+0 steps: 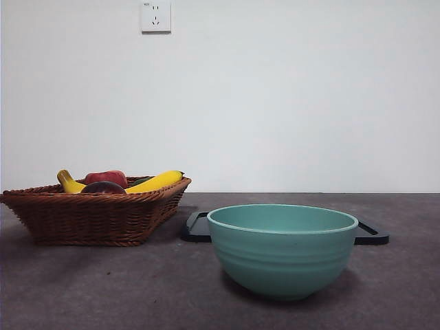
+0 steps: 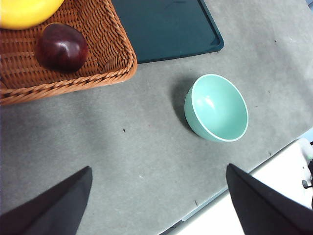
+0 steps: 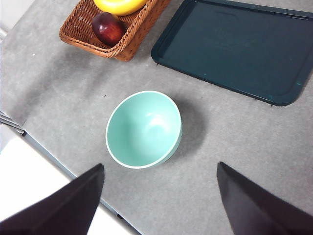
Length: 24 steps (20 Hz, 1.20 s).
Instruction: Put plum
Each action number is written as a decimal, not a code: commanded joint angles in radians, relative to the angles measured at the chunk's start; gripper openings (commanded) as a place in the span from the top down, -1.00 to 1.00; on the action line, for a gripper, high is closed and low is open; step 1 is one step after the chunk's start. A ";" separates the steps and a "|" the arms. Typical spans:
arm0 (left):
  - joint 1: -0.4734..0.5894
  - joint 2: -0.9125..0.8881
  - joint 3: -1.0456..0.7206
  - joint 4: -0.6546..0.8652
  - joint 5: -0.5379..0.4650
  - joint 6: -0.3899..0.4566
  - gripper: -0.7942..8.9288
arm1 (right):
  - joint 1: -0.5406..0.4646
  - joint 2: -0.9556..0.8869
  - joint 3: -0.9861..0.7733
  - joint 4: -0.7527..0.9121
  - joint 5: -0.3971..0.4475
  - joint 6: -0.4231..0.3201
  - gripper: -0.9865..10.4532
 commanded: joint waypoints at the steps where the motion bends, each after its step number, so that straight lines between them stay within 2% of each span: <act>1: -0.004 0.022 0.039 0.008 -0.018 -0.031 -0.07 | 0.004 0.004 0.018 0.004 -0.004 0.000 0.18; 6: -0.027 0.134 0.164 0.012 -0.102 -0.030 -0.07 | 0.004 0.004 0.018 0.004 -0.004 0.003 0.18; 14: -0.124 0.435 0.367 0.059 -0.257 -0.030 -0.06 | 0.004 0.004 0.018 0.004 -0.004 0.003 0.18; 22: -0.184 0.723 0.387 0.206 -0.396 -0.027 -0.06 | 0.004 0.003 0.018 0.004 -0.004 0.018 0.18; 24: -0.187 0.784 0.387 0.237 -0.404 -0.027 -0.06 | 0.004 0.004 0.018 0.004 -0.004 0.018 0.18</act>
